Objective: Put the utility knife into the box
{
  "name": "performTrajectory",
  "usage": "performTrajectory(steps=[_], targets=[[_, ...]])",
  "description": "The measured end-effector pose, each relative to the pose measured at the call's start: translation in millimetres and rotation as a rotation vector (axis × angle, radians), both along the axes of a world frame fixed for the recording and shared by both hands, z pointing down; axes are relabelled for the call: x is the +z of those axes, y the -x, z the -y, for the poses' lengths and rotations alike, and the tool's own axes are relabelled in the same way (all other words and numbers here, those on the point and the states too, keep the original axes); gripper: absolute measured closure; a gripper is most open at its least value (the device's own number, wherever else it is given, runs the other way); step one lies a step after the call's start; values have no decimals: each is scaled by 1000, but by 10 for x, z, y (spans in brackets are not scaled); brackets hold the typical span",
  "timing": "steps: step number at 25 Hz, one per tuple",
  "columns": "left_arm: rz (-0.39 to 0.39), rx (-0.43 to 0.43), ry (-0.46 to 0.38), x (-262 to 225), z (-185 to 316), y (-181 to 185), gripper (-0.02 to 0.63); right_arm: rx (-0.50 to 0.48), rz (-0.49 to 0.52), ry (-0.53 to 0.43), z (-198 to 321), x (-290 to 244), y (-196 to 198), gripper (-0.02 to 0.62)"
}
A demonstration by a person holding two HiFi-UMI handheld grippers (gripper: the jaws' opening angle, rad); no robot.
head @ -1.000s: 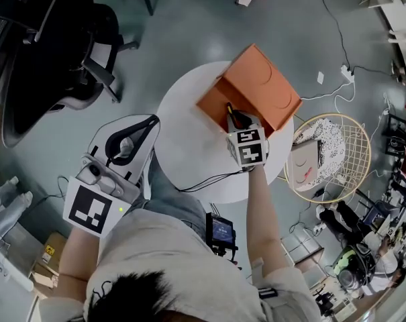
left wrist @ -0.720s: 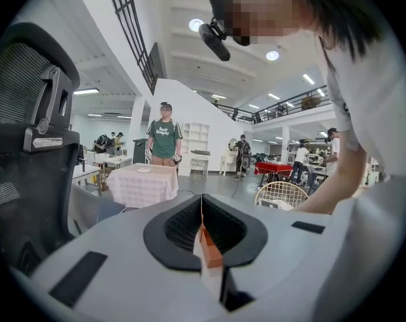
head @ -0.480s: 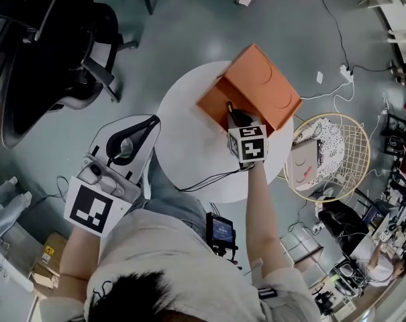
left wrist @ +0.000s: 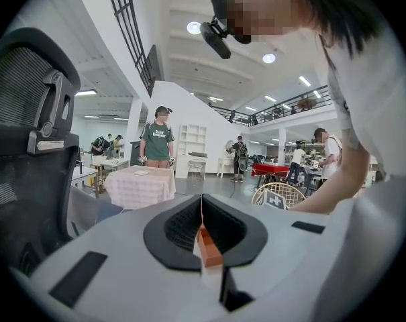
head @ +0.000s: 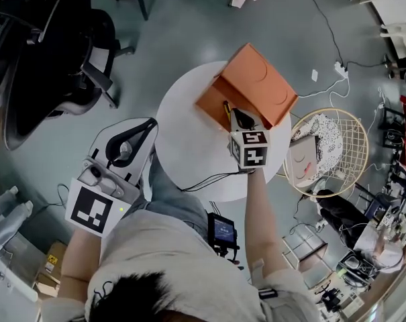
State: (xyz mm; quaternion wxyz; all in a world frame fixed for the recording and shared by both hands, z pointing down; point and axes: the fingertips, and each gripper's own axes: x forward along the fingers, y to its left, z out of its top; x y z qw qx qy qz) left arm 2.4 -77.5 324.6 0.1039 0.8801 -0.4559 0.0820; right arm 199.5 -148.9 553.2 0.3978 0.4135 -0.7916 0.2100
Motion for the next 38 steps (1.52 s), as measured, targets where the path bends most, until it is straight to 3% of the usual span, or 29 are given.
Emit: performTrajectory(steps=[3,10,20,38], targets=[[-7,31,-13,-36,-70,8,592,19,43,-43,-78,-210,78,588],[-40,200,-46,-102,7,-39,592,197,265,-191,-144,-954,313,589],[-46,430,-83,-252,-100,-67,592,306,397,-455,-693,-1885,715,589],[-117,784,-189,-625,-761,-83,592,509,364,-800,-1848,-3109,1138,589]])
